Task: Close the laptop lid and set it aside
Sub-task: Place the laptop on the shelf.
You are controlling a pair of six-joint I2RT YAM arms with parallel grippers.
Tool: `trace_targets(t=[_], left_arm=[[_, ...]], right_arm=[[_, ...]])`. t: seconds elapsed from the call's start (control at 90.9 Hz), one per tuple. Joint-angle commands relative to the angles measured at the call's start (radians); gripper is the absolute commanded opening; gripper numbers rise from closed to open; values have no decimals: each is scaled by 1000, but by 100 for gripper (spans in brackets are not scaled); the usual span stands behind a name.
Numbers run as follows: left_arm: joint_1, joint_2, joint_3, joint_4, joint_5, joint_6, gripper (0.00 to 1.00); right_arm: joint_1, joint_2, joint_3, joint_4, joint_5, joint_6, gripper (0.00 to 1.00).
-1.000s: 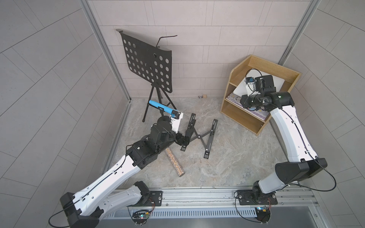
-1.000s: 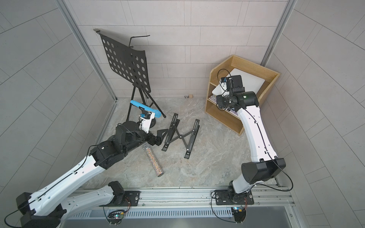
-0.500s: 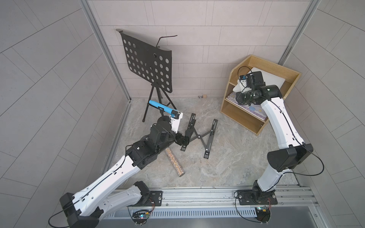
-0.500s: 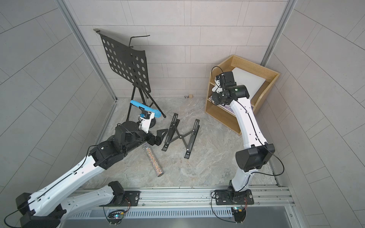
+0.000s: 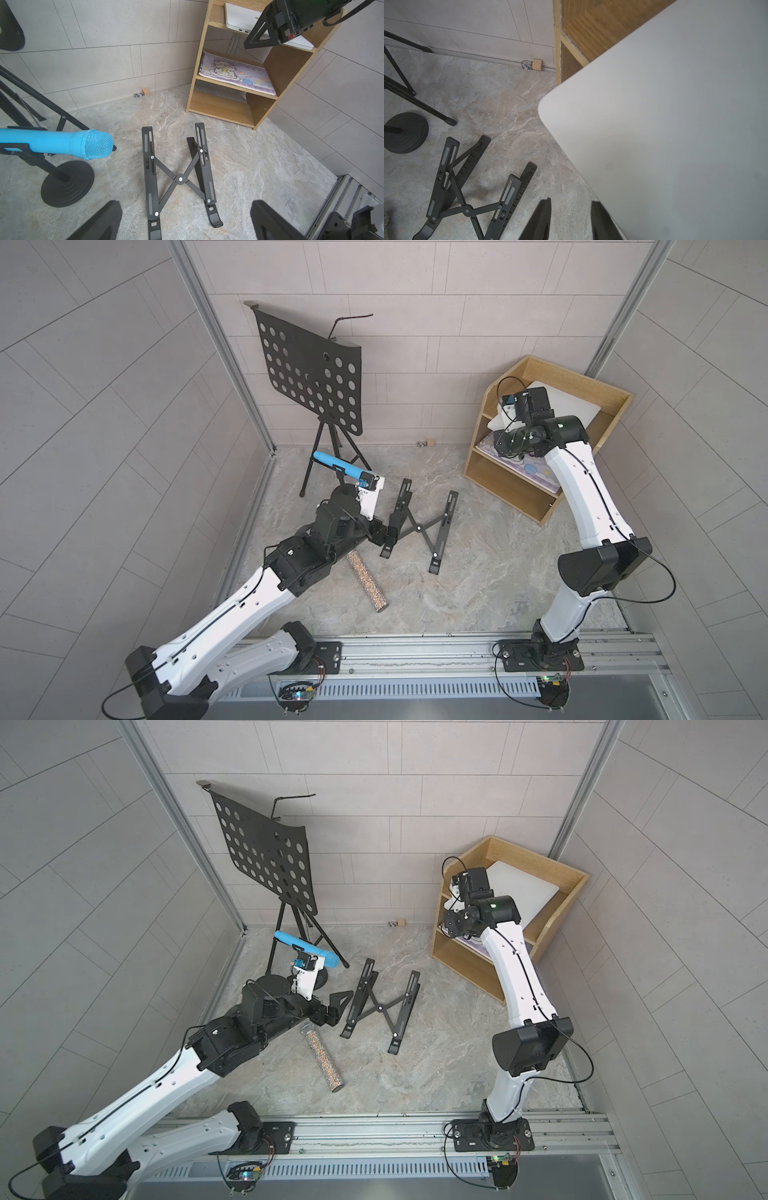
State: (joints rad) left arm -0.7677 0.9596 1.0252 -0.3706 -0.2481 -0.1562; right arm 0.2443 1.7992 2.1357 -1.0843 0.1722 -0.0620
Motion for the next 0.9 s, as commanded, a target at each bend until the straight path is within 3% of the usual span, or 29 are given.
trace_targets(t=[0.0,0.286,0.385,0.484,0.682,0.892], left_arm=[[5,-3,-4,4,1,16,100],[5,-16,26,-29,-11,64,100],[5,-26,53,-56,-17,106,100],[5,-35,82,-88,-45,155,100],[3,-56,128,-152,-115,239,100],[5,-105,87,-150,-201,238,100]], right_arm=[[-10,23,43,34,50,12,37],[56,-108,2,17,-160,-5,38],[96,-242,-133,77,-240,-11,39],[109,-449,-365,225,-278,16,42],[109,-918,-831,531,-199,86,62],[108,-1188,-1072,483,-57,209,79]])
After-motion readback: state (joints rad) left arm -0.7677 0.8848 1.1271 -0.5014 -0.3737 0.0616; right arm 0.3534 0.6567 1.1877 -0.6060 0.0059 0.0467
